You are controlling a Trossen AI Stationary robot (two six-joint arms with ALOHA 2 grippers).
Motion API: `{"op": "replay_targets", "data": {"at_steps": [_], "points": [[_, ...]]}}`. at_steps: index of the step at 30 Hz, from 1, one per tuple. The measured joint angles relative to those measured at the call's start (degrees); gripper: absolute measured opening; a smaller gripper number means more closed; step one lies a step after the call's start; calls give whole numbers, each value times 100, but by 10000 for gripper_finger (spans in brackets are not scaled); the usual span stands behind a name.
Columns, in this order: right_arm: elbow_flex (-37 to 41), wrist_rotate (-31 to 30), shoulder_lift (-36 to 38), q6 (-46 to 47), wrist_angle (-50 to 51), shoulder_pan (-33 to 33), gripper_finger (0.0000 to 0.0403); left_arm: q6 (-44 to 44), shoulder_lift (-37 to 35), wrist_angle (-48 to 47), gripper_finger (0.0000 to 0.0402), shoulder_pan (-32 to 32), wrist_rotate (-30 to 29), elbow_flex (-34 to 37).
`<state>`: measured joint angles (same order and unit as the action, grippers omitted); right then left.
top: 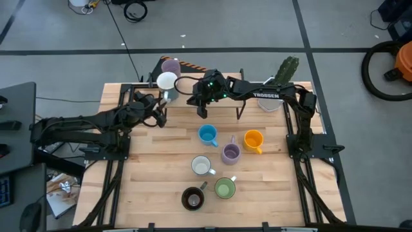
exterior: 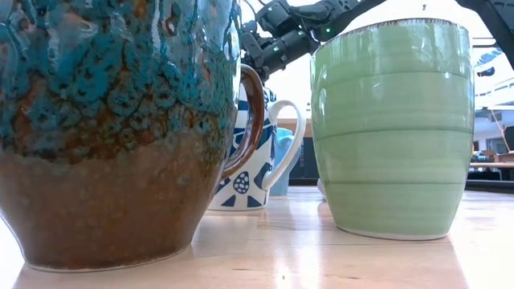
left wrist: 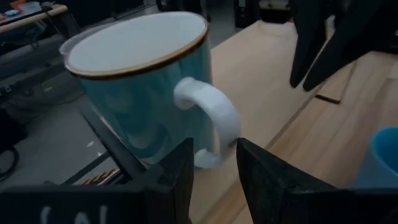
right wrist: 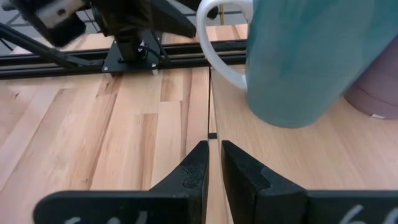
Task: Place coffee mugs
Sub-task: Put the dark green mug on the shelf, then put the blue mug on the shelf
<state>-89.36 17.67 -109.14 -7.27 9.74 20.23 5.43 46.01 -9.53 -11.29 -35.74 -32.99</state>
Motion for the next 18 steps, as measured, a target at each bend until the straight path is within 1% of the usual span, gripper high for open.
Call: {"op": "replay_targets", "data": {"at_steps": [4,6,10,12,14,18], "points": [[0,-12,59,-32,218,15,49,80,-180,-46,128,34,554,0],[0,-21,152,-63,349,53,49,97,-279,-88,128,105,697,0],[0,-237,425,-149,859,95,49,97,-500,-410,128,379,700,0],[0,-390,542,-147,1012,82,49,96,-595,-400,128,618,673,10],[-2,-463,587,-177,1113,-24,49,56,-679,-242,128,891,518,124],[-2,-466,586,-310,1297,-338,49,-11,-718,173,128,1381,278,569]]}}
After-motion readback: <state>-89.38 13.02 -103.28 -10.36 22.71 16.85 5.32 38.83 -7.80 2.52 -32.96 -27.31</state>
